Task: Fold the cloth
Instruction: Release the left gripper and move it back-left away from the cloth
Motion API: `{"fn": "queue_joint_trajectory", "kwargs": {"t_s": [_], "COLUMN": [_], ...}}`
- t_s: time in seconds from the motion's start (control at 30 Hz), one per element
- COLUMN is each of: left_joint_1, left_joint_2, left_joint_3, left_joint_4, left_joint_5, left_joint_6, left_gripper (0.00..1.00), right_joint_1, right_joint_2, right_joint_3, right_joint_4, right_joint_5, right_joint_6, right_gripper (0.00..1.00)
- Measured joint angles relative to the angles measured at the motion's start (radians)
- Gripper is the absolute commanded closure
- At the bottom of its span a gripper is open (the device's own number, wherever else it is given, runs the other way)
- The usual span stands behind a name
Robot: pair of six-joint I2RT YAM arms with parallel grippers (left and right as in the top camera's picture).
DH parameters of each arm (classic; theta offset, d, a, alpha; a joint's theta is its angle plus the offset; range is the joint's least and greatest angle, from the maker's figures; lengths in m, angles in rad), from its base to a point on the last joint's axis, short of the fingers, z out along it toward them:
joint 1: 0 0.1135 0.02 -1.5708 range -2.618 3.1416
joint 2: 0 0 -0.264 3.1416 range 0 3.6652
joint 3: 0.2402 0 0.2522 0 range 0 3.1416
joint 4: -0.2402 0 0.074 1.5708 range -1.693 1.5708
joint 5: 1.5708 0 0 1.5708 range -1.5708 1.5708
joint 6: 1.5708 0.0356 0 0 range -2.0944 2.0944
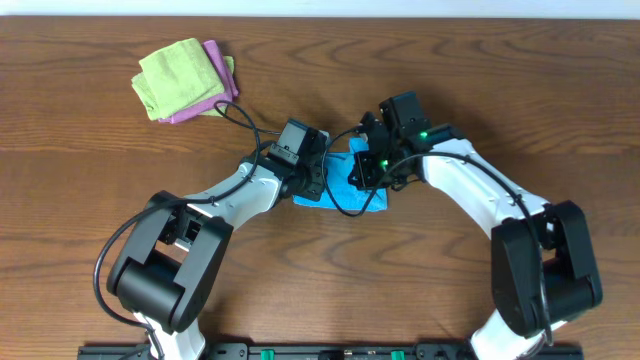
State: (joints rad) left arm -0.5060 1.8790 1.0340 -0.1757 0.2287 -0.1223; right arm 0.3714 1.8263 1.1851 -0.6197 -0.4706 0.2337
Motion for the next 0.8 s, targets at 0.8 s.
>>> {"fn": "queue_joint_trajectory", "kwargs": {"t_s": [0.8], "left_joint_1": [0.146], "left_joint_2": [-0.265], "left_joint_3": [0.027], "left_joint_4": [-0.068], "left_joint_5": [-0.003], "left_joint_6": [0.000], "left_gripper": [0.94], "right_joint_1": [0.038], "right_joint_2": [0.000], "right_joint_3": [0.044], "right_joint_4": [0.010], "right_joint_5": [0.000], "right_joint_6": [0.012], "right_gripper": [0.99]}}
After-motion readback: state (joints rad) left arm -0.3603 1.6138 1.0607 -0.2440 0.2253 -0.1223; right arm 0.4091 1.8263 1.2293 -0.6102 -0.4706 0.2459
